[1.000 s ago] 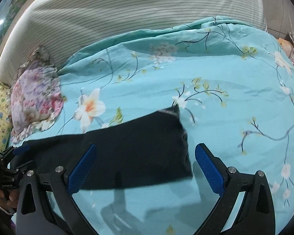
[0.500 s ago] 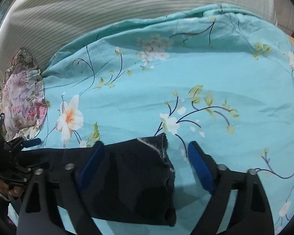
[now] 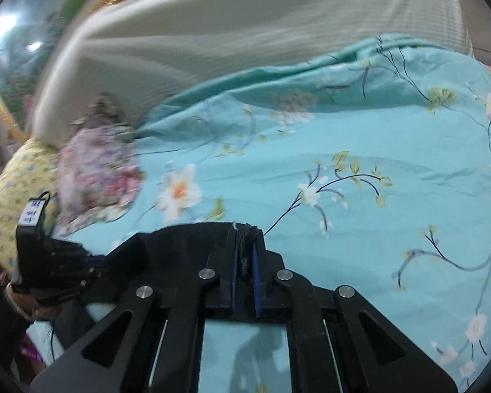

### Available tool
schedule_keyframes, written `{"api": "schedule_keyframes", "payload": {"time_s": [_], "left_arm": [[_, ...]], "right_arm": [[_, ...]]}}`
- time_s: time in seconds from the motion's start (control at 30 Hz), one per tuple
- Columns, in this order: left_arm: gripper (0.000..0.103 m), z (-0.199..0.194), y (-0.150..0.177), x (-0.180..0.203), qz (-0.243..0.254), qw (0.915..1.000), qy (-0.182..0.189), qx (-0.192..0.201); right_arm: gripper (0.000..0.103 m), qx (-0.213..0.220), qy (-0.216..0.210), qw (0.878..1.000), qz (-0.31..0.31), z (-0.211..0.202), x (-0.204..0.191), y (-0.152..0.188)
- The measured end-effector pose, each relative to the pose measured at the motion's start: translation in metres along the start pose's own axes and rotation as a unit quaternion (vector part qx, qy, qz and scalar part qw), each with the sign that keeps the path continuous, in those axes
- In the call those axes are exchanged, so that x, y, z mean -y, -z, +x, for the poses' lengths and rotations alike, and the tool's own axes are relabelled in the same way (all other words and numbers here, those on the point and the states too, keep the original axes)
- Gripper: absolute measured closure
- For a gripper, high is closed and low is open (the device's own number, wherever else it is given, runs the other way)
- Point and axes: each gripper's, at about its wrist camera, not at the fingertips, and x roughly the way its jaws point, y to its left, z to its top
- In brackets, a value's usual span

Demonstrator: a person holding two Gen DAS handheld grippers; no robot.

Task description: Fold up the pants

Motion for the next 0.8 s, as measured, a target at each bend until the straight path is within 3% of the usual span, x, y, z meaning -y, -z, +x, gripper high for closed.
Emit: {"api": "schedule_keyframes", "payload": {"time_s": [0.17,0.43,0.8], "left_arm": [[0.098,-0.043,0.041,0.02,-0.026,0.9993,0.01,0.024],[0.099,-0.081,0.116,0.057,-0.043,0.9984,0.017,0.033],[0.099,-0.106,0.154,0.066,-0.051,0.9947,0.063,0.063]], "right_arm": [[0.095,-0.005,-0.038,0.999,-0.018,-0.042,-0.004,0.032],[0.095,-0.023,-0.051,0.998,-0.041,-0.087,-0.01,0.099],[0.095,-0.011,-0.04,0.998,-0.057,-0.127,-0.031,0.161]]}}
